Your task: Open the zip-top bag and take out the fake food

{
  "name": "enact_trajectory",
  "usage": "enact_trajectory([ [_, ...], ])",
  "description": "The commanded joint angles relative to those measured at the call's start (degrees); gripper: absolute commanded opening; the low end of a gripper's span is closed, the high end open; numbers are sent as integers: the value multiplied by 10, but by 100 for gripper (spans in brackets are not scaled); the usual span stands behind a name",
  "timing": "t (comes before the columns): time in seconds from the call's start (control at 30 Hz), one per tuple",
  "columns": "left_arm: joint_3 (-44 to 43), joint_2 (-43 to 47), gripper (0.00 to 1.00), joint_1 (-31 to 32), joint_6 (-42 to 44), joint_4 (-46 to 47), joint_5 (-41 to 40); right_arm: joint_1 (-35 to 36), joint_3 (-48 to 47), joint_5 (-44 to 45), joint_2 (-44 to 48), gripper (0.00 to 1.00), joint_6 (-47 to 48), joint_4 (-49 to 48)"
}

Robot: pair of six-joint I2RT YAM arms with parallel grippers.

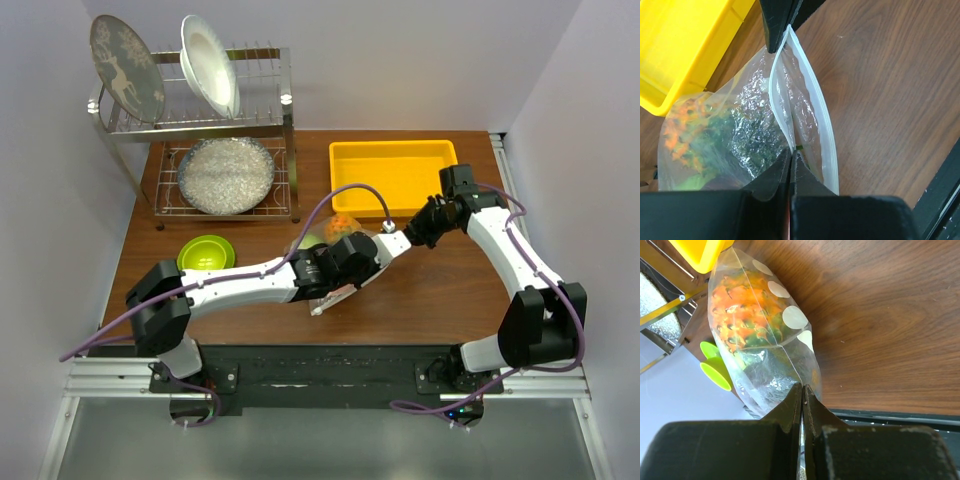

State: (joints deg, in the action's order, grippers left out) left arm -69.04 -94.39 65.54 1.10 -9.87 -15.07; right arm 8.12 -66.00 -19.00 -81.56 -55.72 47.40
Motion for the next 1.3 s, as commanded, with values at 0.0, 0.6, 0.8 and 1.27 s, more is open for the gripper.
enact_trajectory([
  [0.0, -20, 9, 0, -2, -7, 18, 9, -1, 5, 9, 27, 0, 17, -19],
  [0.6, 5, 58, 0, -9, -84, 98, -107, 8, 126, 61, 228, 47, 181, -153],
  [0.8, 14, 65, 0, -13, -102, 126, -115, 103, 258, 40, 366, 45, 186, -288],
  [1.27, 4, 53, 0, -17, -117, 133, -115, 246, 338, 118, 298, 44, 220, -397],
])
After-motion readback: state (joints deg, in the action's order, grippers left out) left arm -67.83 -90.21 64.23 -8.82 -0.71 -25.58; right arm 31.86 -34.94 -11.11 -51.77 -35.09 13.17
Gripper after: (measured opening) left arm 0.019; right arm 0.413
